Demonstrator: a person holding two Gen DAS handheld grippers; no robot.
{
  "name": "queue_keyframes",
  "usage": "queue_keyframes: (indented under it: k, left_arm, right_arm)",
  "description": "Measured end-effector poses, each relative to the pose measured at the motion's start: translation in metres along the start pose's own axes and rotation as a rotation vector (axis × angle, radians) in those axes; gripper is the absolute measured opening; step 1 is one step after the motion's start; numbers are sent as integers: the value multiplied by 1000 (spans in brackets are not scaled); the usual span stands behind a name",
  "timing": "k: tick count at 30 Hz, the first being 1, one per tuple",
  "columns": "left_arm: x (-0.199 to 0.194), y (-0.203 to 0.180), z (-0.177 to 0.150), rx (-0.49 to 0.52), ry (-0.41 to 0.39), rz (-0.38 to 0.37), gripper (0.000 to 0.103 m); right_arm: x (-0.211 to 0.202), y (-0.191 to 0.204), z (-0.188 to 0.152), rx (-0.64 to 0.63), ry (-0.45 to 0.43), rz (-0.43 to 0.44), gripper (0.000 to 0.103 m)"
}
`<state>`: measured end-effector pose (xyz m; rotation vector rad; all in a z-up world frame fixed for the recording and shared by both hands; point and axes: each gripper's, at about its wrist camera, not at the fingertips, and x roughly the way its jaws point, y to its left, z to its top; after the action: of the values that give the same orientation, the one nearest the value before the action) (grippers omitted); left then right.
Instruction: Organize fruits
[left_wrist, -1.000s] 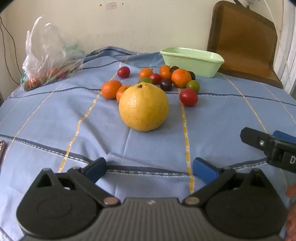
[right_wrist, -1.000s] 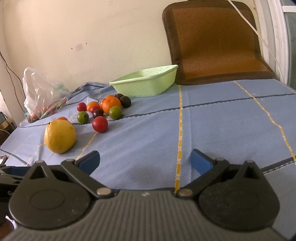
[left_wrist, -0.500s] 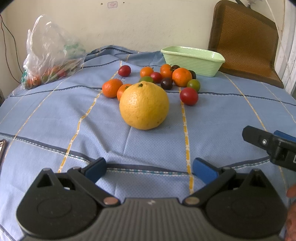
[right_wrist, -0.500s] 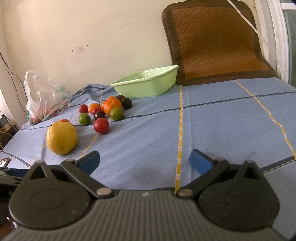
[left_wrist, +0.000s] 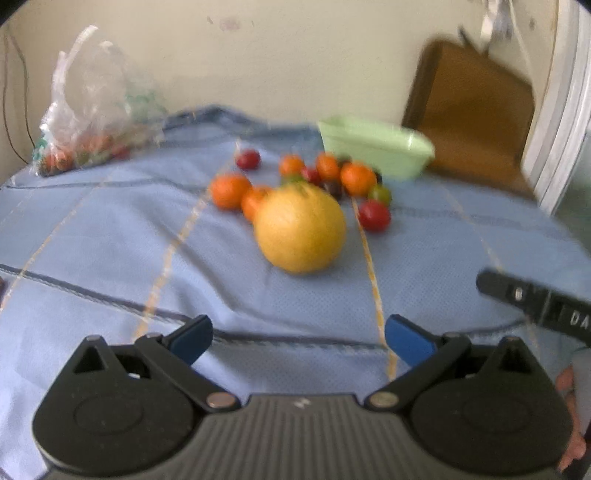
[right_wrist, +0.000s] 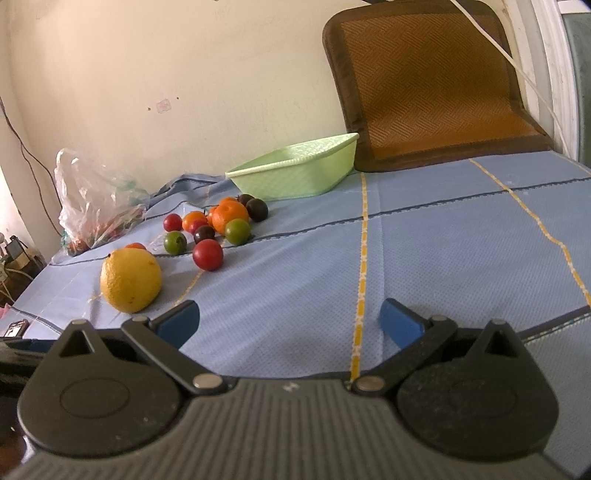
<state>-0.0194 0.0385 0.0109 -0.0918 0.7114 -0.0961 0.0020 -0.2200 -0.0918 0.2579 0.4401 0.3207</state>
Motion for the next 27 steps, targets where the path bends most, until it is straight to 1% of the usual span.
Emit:
queue_keyframes:
  k: [1, 3, 4, 5, 6, 8, 10, 12, 14, 15, 16, 17, 19, 20, 22, 24, 25, 27]
  left_arm:
    - [-6, 9, -1, -1, -47, 9, 103]
    - [-17, 26, -3, 14, -127, 62, 103]
    - [-19, 32, -1, 22, -142, 81, 103]
    - [-20, 38, 3, 25, -146, 85, 103]
    - [-20, 46, 8, 20, -144, 68, 103]
    - [-20, 55, 20, 0, -134, 4, 102]
    - [-19, 62, 32, -22, -133, -103, 102]
    - [-12, 63, 43, -41, -122, -184, 98]
    - [4, 59, 54, -54, -84, -259, 93]
    - [11, 54, 56, -54, -66, -281, 91]
    - [22, 50, 59, -50, -40, -295, 87]
    - [31, 46, 60, -45, -13, -298, 75]
    - [42, 41, 58, -39, 32, -309, 63]
    - [45, 37, 56, -29, 29, -288, 61]
    - [44, 35, 55, -11, 26, -261, 59]
    - [38, 34, 55, -39, 43, -260, 57]
    - [32, 32, 57, -50, 39, -269, 57]
    - [24, 22, 67, -39, 18, -285, 57]
  right_arm:
    - [0, 1, 0, -11, 0, 16, 103]
    - [1, 8, 1, -62, -3, 53, 103]
    - [3, 14, 1, -102, -2, 68, 102]
    - [6, 24, 2, -157, 3, 93, 98]
    - [9, 32, 4, -206, 13, 121, 97]
    - [17, 52, 8, -306, 27, 179, 96]
    - [27, 71, 12, -398, 43, 233, 95]
    - [41, 90, 16, -473, 62, 278, 94]
    - [57, 102, 18, -518, 89, 302, 93]
    - [63, 106, 18, -533, 102, 311, 92]
    - [71, 111, 19, -550, 115, 315, 91]
    - [78, 116, 19, -564, 124, 317, 88]
    - [89, 123, 19, -585, 137, 323, 85]
    - [93, 125, 18, -594, 143, 329, 76]
    - [95, 129, 14, -621, 133, 310, 67]
    - [90, 125, 15, -617, 143, 328, 67]
    - [84, 121, 17, -599, 147, 337, 67]
    - [73, 114, 21, -597, 102, 326, 67]
